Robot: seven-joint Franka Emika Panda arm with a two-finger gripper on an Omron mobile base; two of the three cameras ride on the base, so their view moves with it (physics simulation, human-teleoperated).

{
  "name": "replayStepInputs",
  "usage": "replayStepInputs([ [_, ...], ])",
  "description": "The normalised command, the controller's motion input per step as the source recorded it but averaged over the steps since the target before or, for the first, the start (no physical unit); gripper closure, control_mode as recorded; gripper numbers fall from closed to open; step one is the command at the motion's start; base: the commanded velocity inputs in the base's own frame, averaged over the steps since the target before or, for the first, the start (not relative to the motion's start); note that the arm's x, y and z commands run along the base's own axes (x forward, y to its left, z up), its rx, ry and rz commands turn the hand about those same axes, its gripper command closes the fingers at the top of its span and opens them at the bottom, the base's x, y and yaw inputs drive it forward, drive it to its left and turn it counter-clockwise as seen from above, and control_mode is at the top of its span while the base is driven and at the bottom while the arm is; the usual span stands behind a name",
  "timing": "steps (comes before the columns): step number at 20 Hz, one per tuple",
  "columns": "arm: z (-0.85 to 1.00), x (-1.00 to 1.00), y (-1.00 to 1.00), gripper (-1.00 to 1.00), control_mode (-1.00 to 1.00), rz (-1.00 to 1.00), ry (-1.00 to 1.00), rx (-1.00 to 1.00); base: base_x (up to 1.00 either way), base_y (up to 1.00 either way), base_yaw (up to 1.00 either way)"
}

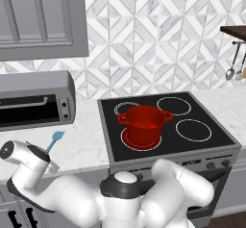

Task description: Put the avocado and tomato in the pot. Retrieve the spatula and lightly stir the vegetables in the pot.

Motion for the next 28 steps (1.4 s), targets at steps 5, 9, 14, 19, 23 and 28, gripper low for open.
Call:
replayStepInputs([
  [5, -0.19, 0.39, 0.29, -1.00, -1.00, 0.00, 0.03, -0.05, 0.00, 0.00, 0.00],
  [9, -0.30, 0.39, 0.37, -1.00, -1.00, 0.00, 0.08, -0.06, 0.00, 0.00, 0.00],
  [14, -0.41, 0.22, 0.33, 1.00, -1.00, 0.00, 0.08, -0.10, 0.00, 0.00, 0.00],
  [19, -0.54, 0.02, 0.20, 1.00, -1.00, 0.00, 0.04, -0.14, 0.00, 0.00, 0.00],
  [23, -0.25, -0.15, 0.00, 1.00, -1.00, 0.00, 0.00, -0.06, 0.00, 0.00, 0.00],
  [28, 0.05, -0.14, -0.02, 1.00, -1.00, 0.00, 0.00, 0.00, 0.00, 0.00, 0.00],
])
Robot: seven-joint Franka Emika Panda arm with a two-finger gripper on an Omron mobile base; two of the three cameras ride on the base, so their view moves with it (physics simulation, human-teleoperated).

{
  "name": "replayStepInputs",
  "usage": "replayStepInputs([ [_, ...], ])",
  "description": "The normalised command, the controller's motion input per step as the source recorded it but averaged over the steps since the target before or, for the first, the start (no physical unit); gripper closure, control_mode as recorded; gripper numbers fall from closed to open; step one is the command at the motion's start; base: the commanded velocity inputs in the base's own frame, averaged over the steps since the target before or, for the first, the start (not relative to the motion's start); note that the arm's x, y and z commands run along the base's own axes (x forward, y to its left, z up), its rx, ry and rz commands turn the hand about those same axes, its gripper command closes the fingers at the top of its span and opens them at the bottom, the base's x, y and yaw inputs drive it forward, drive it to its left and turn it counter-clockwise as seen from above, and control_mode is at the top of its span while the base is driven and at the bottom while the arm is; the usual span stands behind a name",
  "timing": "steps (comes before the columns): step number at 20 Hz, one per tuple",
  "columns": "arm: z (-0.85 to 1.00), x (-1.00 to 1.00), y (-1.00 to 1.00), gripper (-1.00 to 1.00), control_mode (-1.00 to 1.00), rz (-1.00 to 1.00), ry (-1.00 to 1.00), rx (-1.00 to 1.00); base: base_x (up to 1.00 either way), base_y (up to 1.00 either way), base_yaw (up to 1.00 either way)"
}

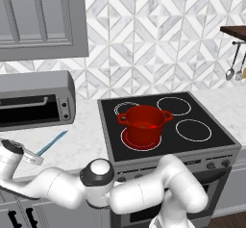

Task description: Put the avocado and tomato in the pot. Retrieve the spatula and lightly stir the vegetables in the pot.

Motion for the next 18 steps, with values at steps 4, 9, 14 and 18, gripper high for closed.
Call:
replayStepInputs([
  [4, 0.63, -0.38, -0.23, 1.00, -1.00, -0.01, -0.02, 0.07, 0.00, 0.00, 0.00],
  [9, 1.00, -0.53, -0.56, 1.00, -1.00, -0.08, -0.03, 0.23, 0.00, 0.00, 0.00],
  [14, 0.99, -0.63, -0.86, 1.00, -1.00, -0.15, -0.05, 0.34, 0.00, 0.00, 0.00],
  [18, 0.78, -0.56, -0.98, 1.00, -1.00, -0.17, -0.03, 0.41, 0.00, 0.00, 0.00],
])
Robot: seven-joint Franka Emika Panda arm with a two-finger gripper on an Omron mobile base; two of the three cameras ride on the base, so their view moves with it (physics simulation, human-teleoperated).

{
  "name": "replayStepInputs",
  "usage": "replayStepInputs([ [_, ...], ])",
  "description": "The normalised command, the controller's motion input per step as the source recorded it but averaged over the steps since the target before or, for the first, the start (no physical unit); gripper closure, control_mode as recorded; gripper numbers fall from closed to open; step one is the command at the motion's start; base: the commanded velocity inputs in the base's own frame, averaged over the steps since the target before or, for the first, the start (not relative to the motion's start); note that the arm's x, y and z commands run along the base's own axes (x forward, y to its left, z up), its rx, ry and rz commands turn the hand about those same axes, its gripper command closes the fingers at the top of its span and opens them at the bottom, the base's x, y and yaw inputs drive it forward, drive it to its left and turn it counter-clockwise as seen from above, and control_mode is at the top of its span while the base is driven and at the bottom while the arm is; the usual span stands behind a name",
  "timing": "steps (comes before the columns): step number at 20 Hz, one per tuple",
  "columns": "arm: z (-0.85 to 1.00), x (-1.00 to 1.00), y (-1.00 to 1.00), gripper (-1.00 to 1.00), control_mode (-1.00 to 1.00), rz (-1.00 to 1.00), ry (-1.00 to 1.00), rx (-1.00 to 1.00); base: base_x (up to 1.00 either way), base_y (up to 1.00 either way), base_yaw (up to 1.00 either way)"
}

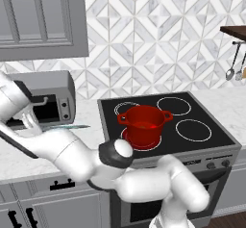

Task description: Put the avocado and tomato in the pot. Retrieve the spatula and lightly stir the vegetables in the pot.

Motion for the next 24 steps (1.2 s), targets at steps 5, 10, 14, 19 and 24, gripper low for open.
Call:
replayStepInputs([
  [5, 0.26, -0.47, -1.00, 1.00, -1.00, -0.14, -0.07, 0.40, 0.00, 0.00, 0.00],
  [10, 0.00, -0.76, -1.00, 1.00, -1.00, -0.13, -0.18, 0.37, 0.00, 0.00, 0.00],
  [14, 0.09, -0.91, -1.00, 1.00, -1.00, -0.10, -0.24, 0.40, 0.00, 0.00, 0.00],
  [19, 0.53, -0.56, -1.00, 1.00, -1.00, -0.15, -0.19, 0.40, 0.00, 0.00, 0.00],
  [24, 0.80, -0.04, -0.80, 1.00, -1.00, -0.18, -0.10, 0.38, 0.00, 0.00, 0.00],
])
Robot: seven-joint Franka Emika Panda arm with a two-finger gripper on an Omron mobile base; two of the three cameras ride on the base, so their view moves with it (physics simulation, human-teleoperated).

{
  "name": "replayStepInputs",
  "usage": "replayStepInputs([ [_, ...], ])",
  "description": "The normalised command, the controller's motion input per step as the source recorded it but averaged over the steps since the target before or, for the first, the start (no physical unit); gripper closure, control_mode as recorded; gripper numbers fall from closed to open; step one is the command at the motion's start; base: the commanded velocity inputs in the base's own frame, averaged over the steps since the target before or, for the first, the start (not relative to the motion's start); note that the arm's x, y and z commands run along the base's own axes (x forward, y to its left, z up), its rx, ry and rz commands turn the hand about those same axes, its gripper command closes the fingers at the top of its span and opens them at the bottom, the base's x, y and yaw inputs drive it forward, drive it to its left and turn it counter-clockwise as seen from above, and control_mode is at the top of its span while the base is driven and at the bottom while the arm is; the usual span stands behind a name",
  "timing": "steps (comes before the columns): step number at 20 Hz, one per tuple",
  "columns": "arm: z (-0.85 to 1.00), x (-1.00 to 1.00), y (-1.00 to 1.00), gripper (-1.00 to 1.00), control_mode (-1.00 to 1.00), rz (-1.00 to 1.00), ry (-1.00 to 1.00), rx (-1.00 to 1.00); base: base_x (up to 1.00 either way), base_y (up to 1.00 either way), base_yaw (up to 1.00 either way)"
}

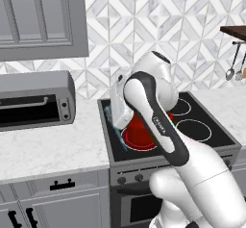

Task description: Put the avocado and tomato in the pot. Retrieve the spatula and lightly stir the vegetables in the pot.

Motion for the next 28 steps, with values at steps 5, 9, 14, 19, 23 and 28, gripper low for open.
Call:
replayStepInputs([
  [5, 0.84, 0.00, -0.64, 1.00, -1.00, -0.23, -0.04, 0.37, 0.00, 0.00, 0.00],
  [9, 0.59, 0.05, -0.64, 1.00, -1.00, -0.25, -0.02, 0.29, 0.00, 0.00, 0.00],
  [14, 0.37, 0.24, -0.77, 1.00, -1.00, -0.32, 0.00, 0.11, 0.00, 0.00, 0.00],
  [19, 0.33, 0.43, -0.65, 1.00, -1.00, -0.30, 0.00, 0.05, 0.00, 0.00, 0.00],
  [23, -0.06, 0.57, -0.56, 1.00, -1.00, -0.26, 0.00, 0.00, 0.00, 0.00, 0.00],
  [28, -0.45, 0.63, -0.37, 1.00, -1.00, -0.17, 0.00, 0.00, 0.00, 0.00, 0.00],
])
